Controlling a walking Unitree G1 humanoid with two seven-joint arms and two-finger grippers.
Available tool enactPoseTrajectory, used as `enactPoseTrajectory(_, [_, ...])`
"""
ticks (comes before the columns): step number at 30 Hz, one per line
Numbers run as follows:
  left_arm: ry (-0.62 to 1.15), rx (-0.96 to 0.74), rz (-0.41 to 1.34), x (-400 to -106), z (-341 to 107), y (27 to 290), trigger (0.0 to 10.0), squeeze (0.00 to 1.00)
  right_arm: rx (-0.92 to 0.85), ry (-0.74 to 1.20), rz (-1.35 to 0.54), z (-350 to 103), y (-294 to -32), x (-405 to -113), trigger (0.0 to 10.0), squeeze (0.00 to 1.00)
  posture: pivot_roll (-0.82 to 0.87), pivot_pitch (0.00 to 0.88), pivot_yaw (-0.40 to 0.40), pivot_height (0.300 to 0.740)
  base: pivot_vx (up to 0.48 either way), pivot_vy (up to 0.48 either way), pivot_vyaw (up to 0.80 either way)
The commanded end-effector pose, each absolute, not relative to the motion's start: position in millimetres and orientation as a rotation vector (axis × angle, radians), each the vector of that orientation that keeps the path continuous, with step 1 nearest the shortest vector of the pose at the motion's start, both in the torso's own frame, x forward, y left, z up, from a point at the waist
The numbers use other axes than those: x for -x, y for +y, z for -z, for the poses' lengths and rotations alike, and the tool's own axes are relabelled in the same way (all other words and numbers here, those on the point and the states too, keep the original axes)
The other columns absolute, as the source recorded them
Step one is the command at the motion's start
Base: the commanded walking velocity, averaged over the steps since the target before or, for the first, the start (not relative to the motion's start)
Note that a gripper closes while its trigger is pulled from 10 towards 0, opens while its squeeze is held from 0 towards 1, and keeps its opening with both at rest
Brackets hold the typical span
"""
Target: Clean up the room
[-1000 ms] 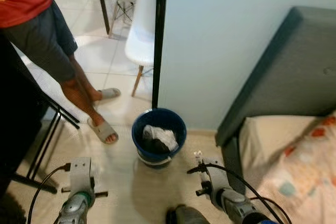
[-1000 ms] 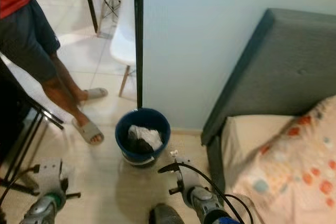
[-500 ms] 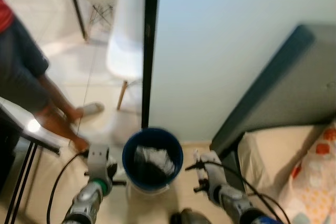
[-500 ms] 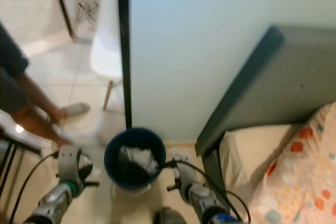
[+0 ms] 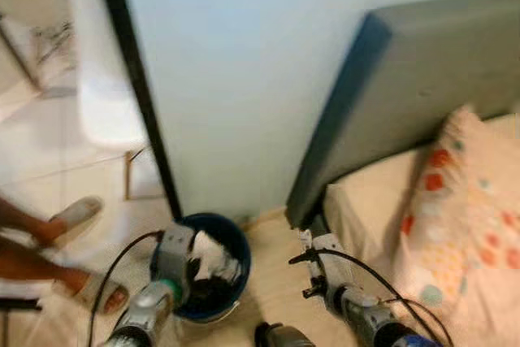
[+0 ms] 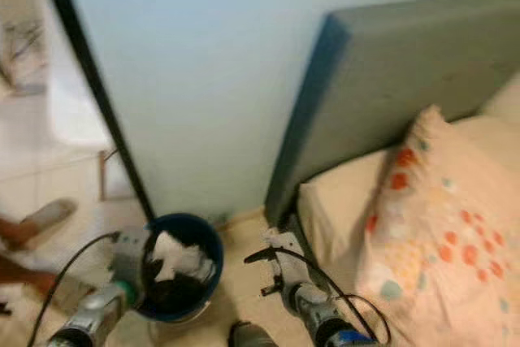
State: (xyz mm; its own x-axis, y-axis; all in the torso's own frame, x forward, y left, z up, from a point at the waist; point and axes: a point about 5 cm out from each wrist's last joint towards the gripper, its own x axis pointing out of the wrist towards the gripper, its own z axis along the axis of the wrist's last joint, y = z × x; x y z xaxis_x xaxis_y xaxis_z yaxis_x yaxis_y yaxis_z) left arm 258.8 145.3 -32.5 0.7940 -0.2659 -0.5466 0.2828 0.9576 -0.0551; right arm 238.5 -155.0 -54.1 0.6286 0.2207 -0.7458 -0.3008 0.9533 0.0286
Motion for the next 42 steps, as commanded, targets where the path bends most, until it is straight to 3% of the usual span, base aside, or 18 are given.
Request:
enactPoseTrajectory(1, [0.648,-0.077,0.272,-245.9,43.5,153.0,10.0,0.00,0.098,0.848,-0.303,56.7,-154.0,-234.5,10.0,0.00,-0.09,0.025,0.006,0.740,0.000,0.000,0.00])
enactPoseTrajectory(6, [0.638,-0.160,0.234,-255.4,38.3,152.1,10.0,0.00,0.100,0.844,-0.305,56.4,-153.9,-234.8,10.0,0.00,-0.11,0.032,0.009,0.740,0.000,0.000,0.00])
enactPoseTrajectory(7, [0.637,-0.279,0.177,-261.2,35.3,156.1,10.0,0.00,0.098,0.840,-0.304,56.6,-155.0,-234.2,10.0,0.00,-0.12,0.038,0.011,0.740,0.000,0.000,0.00])
enactPoseTrajectory(9, [0.642,-0.357,0.129,-263.5,34.1,161.5,10.0,0.00,0.097,0.840,-0.301,56.9,-156.6,-233.4,10.0,0.00,-0.13,0.041,0.013,0.740,0.000,0.000,0.00])
enactPoseTrajectory(20, [0.635,-0.444,0.121,-265.7,32.7,161.3,10.0,0.00,0.096,0.837,-0.293,58.1,-161.7,-230.4,10.0,0.00,-0.18,0.077,0.021,0.740,0.000,0.000,0.00])
enactPoseTrajectory(22, [0.630,-0.450,0.141,-266.0,32.7,156.7,10.0,0.00,0.093,0.834,-0.290,58.7,-164.3,-228.8,10.0,0.00,-0.20,0.102,0.020,0.740,0.000,0.000,0.00])
enactPoseTrajectory(23, [0.619,-0.474,0.165,-264.6,33.7,151.3,10.0,0.00,0.089,0.829,-0.291,60.6,-167.9,-224.2,10.0,0.00,-0.24,0.174,0.015,0.740,0.000,0.000,0.00])
enactPoseTrajectory(28, [0.607,-0.519,0.178,-259.7,36.9,146.2,10.0,0.00,0.080,0.817,-0.297,64.2,-174.2,-214.3,10.0,0.00,-0.27,0.247,0.009,0.740,0.000,0.000,0.00])
enactPoseTrajectory(29, [0.598,-0.549,0.167,-258.1,37.8,147.0,10.0,0.00,0.074,0.808,-0.301,65.7,-177.6,-209.1,10.0,0.00,-0.29,0.305,0.009,0.740,0.000,0.000,0.00])
enactPoseTrajectory(37, [0.578,-0.586,0.128,-262.0,34.3,151.2,10.0,0.00,0.072,0.758,-0.322,63.7,-182.9,-205.2,10.0,0.00,-0.33,0.396,-0.002,0.740,0.000,0.000,0.00])
enactPoseTrajectory(38, [0.550,-0.606,0.108,-267.8,29.3,152.9,10.0,0.95,0.069,0.741,-0.321,62.3,-184.1,-205.8,10.0,0.00,-0.33,0.405,0.001,0.740,0.000,0.000,0.00])
enactPoseTrajectory(39, [0.517,-0.630,0.079,-274.1,23.3,155.7,10.0,1.00,0.065,0.728,-0.317,61.0,-185.1,-206.9,10.0,0.00,-0.32,0.407,0.001,0.740,0.000,0.000,0.00])
enactPoseTrajectory(42, [0.496,-0.644,0.059,-278.0,19.4,157.6,10.0,1.00,0.062,0.721,-0.313,60.2,-185.9,-207.6,10.0,0.00,-0.32,0.407,0.001,0.740,0.000,0.000,0.00])
